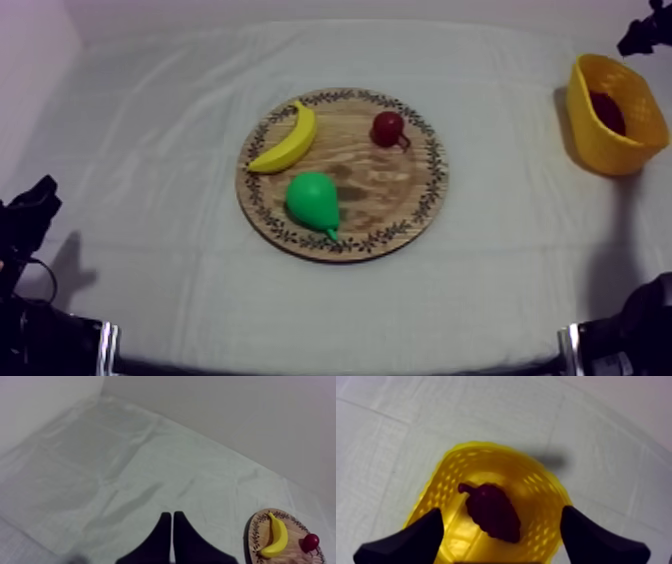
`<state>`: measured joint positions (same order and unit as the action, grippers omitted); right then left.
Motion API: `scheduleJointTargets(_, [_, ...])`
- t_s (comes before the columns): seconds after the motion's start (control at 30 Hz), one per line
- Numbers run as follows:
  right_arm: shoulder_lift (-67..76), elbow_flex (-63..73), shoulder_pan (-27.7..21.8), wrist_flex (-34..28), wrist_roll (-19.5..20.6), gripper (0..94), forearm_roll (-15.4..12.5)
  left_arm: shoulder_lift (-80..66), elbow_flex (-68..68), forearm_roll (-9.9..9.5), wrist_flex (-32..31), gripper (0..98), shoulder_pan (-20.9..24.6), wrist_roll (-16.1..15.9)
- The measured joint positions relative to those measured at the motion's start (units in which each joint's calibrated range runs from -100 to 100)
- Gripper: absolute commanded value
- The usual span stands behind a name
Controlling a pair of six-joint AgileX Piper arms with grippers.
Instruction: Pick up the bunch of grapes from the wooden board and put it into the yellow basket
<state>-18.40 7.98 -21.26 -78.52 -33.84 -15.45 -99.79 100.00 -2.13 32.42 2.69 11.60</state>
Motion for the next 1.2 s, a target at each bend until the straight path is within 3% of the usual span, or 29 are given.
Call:
scheduleJointTargets(0.17, [7.49, -1.78, 0.14, -2.46, 1.74, 65.0, -0.77, 0.0, 0.0, 0.0, 0.0, 0.1, 0.0, 0.0])
scheduleJointTargets(0.43, [22.81, -8.57, 0.75, -1.91, 5.8, 47.3, -3.14, 0.0, 0.0, 0.0, 0.0, 0.1, 0.0, 0.0])
scheduleJointTargets(0.63, [36.39, -19.16, 1.47, 4.34, 7.5, 27.6, -4.01, 0.0, 0.0, 0.0, 0.0, 0.1, 0.0, 0.0])
scheduleJointTargets(0.87, [56.45, -37.15, 0.52, 14.26, 5.15, 14.1, -7.19, 0.0, 0.0, 0.0, 0.0, 0.1, 0.0, 0.0])
scheduleJointTargets(1.0, [66.56, -46.46, 2.07, 15.92, 5.94, 10.6, -5.72, 0.0, 0.0, 0.0, 0.0, 0.1, 0.0, 0.0])
scheduleJointTargets(1.2, [80.12, -60.21, 10.22, 24.81, 11.61, 2.8, -0.12, 0.0, 0.0, 0.0, 0.0, 0.1, 0.0, 0.0])
